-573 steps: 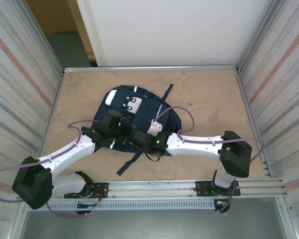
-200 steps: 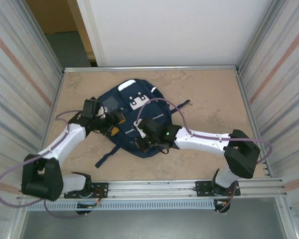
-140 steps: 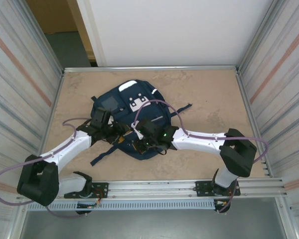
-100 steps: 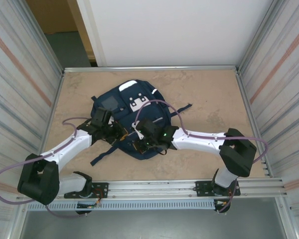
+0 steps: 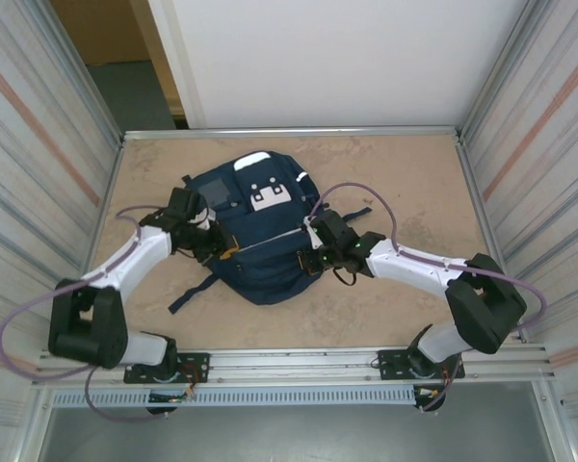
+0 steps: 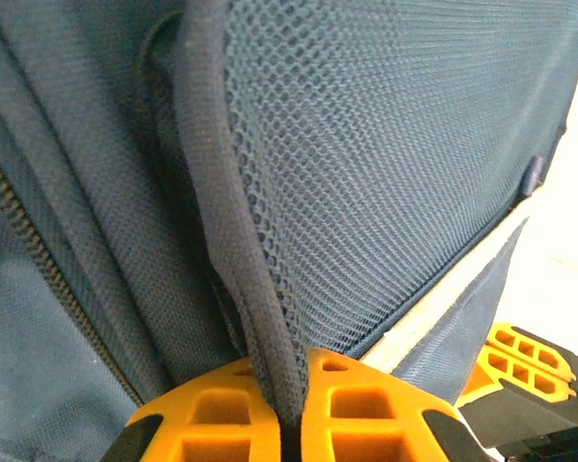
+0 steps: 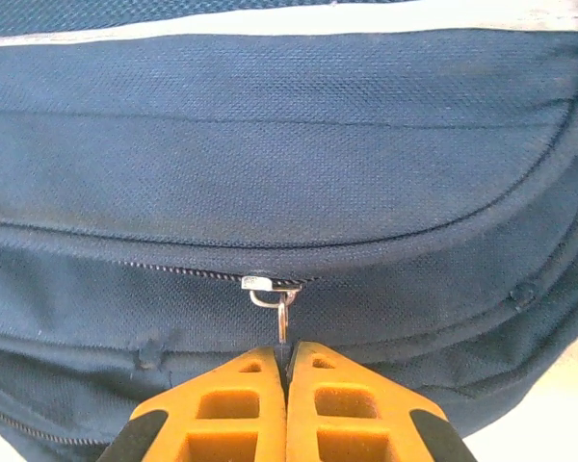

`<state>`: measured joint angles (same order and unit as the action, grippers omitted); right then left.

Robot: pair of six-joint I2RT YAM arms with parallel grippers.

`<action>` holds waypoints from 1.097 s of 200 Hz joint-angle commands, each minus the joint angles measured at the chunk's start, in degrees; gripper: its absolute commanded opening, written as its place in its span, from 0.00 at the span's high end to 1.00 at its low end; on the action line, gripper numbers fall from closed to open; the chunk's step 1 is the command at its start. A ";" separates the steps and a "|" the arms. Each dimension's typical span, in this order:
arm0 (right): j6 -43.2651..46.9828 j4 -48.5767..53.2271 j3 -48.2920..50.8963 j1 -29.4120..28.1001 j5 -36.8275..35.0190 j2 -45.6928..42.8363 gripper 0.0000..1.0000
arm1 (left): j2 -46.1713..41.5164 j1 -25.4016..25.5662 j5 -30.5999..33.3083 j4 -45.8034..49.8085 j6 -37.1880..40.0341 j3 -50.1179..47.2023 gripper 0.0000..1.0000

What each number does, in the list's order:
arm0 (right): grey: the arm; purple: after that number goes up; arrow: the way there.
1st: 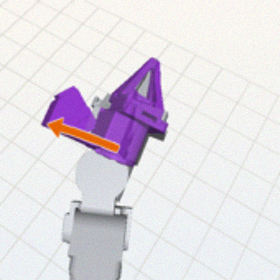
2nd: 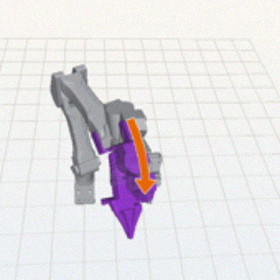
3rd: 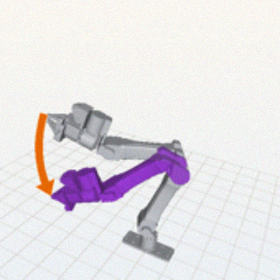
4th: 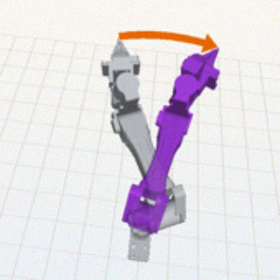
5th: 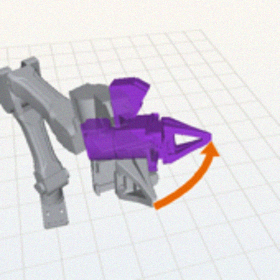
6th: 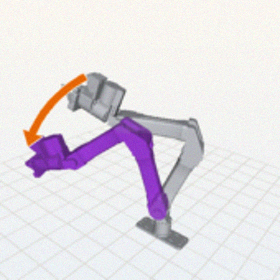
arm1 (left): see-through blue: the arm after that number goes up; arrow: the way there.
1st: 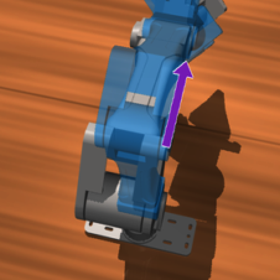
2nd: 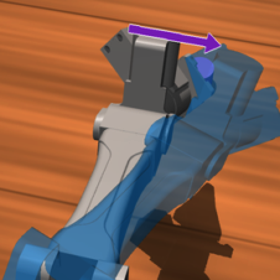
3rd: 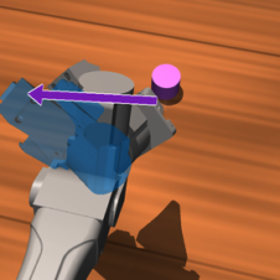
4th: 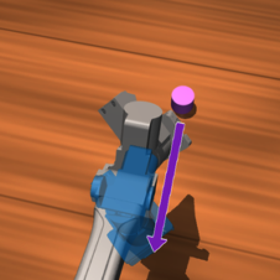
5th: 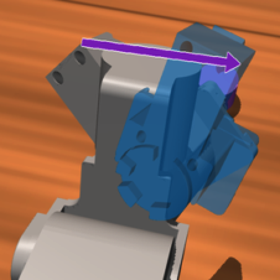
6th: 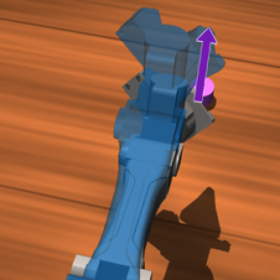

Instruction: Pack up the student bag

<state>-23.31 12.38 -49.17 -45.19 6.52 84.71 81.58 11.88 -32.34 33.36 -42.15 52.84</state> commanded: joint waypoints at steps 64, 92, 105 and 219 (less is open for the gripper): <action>-3.76 -0.99 -14.08 -11.06 4.20 10.19 1.00 | 0.79 -10.89 -2.04 2.86 4.10 9.76 0.53; -7.30 -5.07 -15.89 -12.97 7.93 11.89 1.00 | -11.65 -10.32 0.16 1.96 -5.94 -4.14 0.44; -8.03 -5.21 -16.96 -13.49 9.36 12.84 1.00 | -16.57 -9.47 0.31 -0.16 -9.62 -9.54 0.43; -9.00 -2.82 -19.56 -18.66 7.01 15.91 1.00 | -13.93 1.20 8.31 -8.48 -19.92 -12.93 0.79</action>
<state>-31.73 9.72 -67.68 -63.00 13.02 101.45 66.28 12.40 -24.03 29.41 -60.82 39.79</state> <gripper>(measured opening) 0.043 0.299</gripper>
